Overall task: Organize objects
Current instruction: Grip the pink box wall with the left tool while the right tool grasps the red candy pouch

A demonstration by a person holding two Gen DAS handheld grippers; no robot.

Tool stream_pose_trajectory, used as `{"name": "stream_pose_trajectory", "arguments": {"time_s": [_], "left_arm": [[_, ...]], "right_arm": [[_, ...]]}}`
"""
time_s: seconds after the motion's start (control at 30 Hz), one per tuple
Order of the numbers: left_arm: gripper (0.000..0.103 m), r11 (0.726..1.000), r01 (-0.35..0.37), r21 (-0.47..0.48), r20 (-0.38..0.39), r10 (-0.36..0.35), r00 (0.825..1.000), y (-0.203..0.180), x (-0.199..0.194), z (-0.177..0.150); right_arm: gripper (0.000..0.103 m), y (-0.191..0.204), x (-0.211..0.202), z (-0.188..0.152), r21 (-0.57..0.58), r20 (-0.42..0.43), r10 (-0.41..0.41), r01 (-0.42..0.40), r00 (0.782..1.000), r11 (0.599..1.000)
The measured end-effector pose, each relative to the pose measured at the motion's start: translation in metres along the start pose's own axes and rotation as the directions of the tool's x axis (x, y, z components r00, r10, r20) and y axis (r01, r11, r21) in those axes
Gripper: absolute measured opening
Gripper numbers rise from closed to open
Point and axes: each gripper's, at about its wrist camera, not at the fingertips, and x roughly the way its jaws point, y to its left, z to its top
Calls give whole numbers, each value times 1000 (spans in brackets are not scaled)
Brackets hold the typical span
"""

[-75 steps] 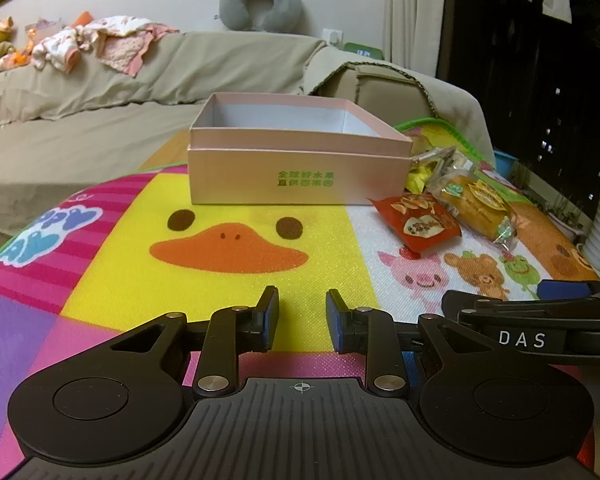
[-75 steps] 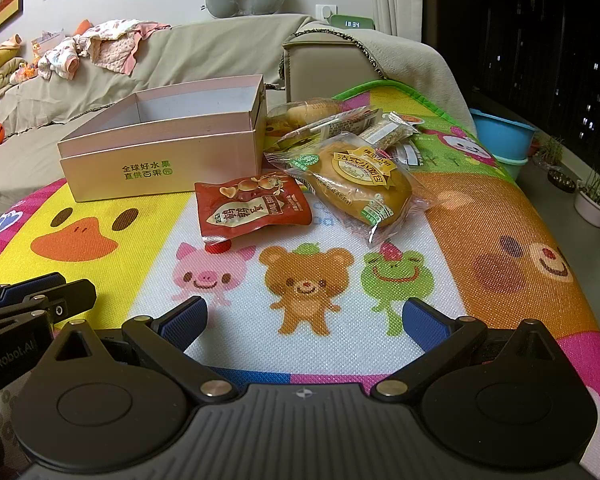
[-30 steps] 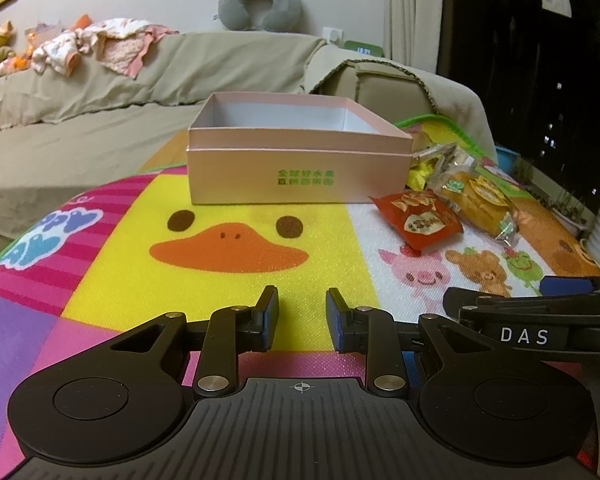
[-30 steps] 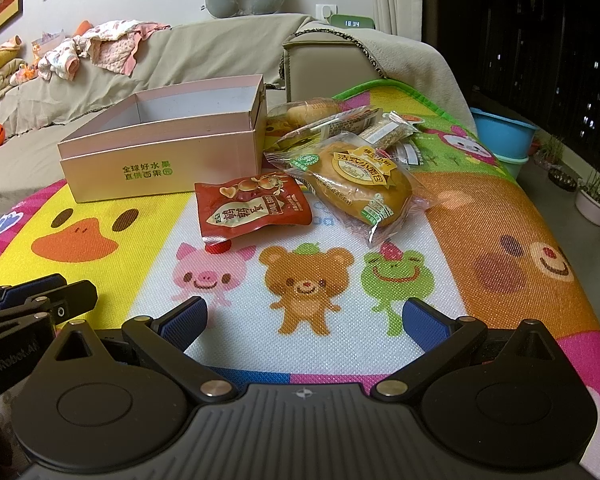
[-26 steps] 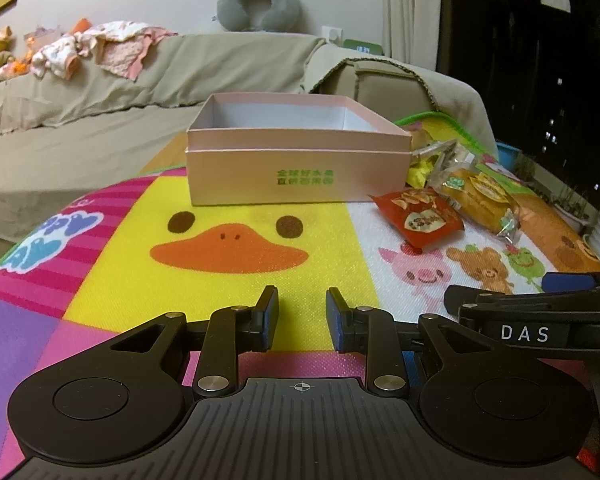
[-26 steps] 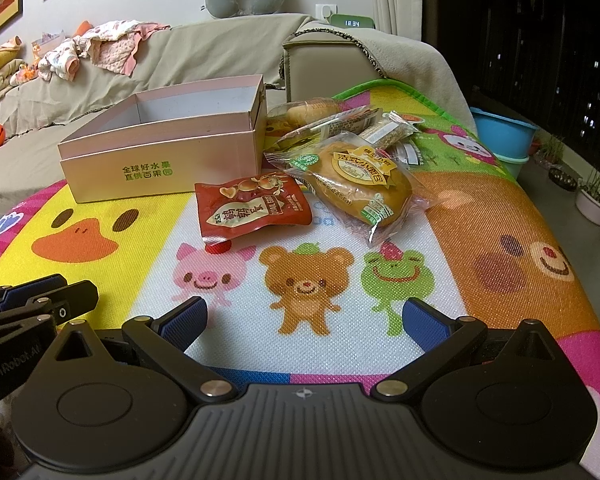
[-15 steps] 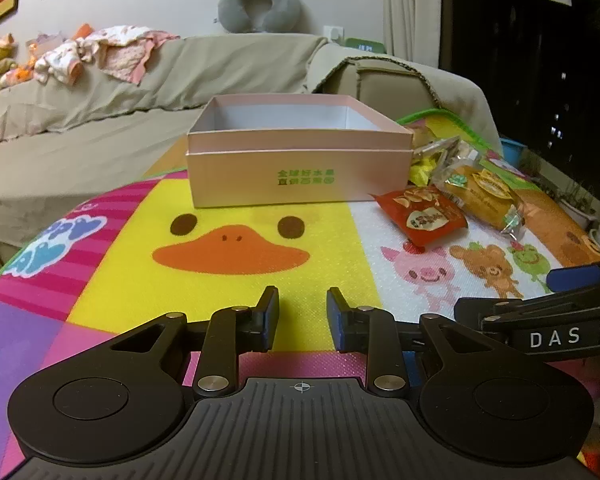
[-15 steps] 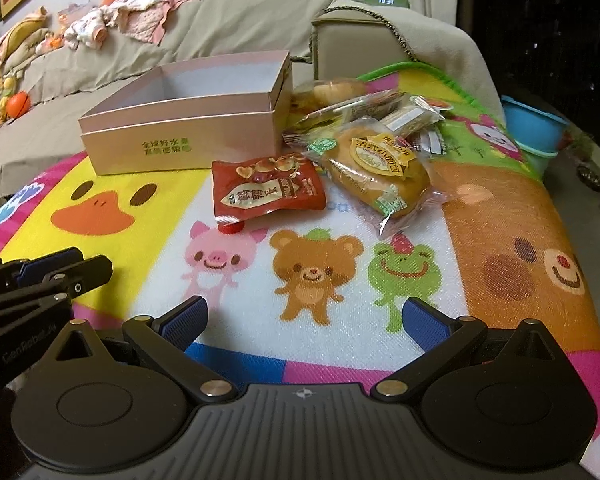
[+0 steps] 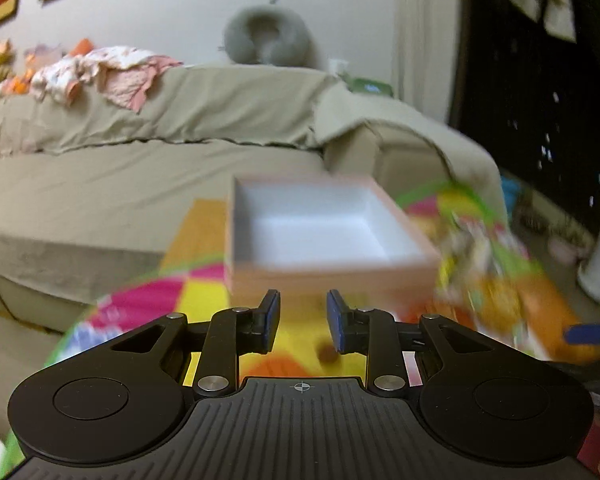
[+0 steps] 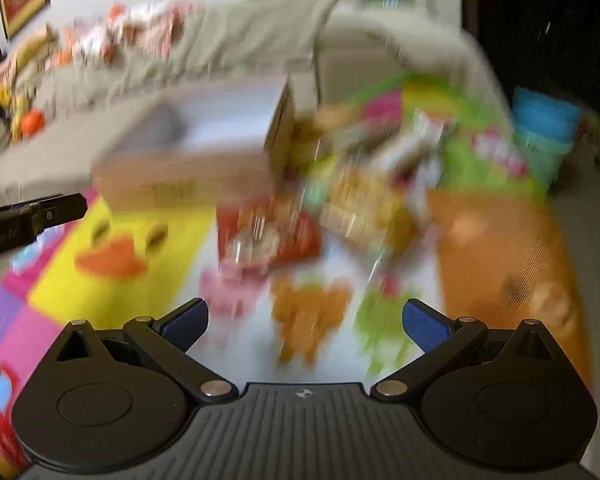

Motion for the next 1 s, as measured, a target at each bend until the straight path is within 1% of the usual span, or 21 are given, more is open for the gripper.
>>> {"name": "stream_pose_trajectory", "arguments": {"time_s": [0.07, 0.1, 0.17, 0.23, 0.3, 0.4, 0.47, 0.53, 0.6, 0.63, 0.7, 0.77, 0.87, 0.93, 1.0], "left_arm": [[29, 1000, -24, -20, 6, 24, 1000, 16, 15, 23], [29, 999, -44, -22, 1, 44, 999, 20, 25, 31], [29, 996, -85, -20, -47, 84, 995, 29, 52, 44], [29, 995, -94, -25, -104, 91, 990, 34, 79, 52], [29, 996, -91, -21, -141, 87, 986, 39, 100, 55], [29, 996, -89, -9, -203, 85, 975, 42, 128, 49], [27, 997, -79, -7, -236, 75, 969, 45, 140, 43], [24, 996, -86, 9, -239, 85, 967, 46, 146, 36], [13, 995, -95, 41, -227, 102, 969, 44, 148, 30], [11, 993, -96, 61, -217, 107, 970, 45, 147, 27], [13, 995, -58, 82, -207, 74, 976, 50, 143, 23], [13, 994, -34, 100, -210, 55, 976, 55, 140, 21], [13, 990, 16, 140, -225, 16, 974, 65, 127, 15], [13, 987, 36, 158, -238, 3, 971, 68, 114, 8], [13, 982, 55, 181, -246, -8, 969, 70, 100, 2]], "right_arm": [[103, -5, -15, 18, -8, 78, -13, 13, 997, 1000], [103, -8, -21, 27, -9, 103, -10, 11, 995, 1000], [103, -17, -27, 46, -5, 128, -9, 10, 992, 1000], [103, -25, -26, 60, 1, 129, -27, 27, 991, 1000], [103, -32, -23, 67, -6, 125, -22, 22, 992, 1000], [103, -40, -13, 67, -28, 104, -29, 32, 994, 999], [103, -44, -5, 63, -31, 80, -16, 19, 997, 999], [103, -45, 3, 56, -32, 49, 13, -12, 999, 999], [103, -43, 12, 50, -50, 22, 43, -42, 999, 998], [103, -39, 16, 46, -68, 12, 56, -56, 998, 996], [103, -27, 23, 38, -114, -5, 82, -82, 997, 990], [103, -13, 27, 34, -161, -20, 111, -112, 994, 980], [103, 3, 30, 30, -217, -23, 137, -139, 990, 966], [103, 11, 30, 28, -240, -27, 152, -154, 988, 958], [103, 17, 33, 26, -251, -49, 178, -185, 983, 950]]}}
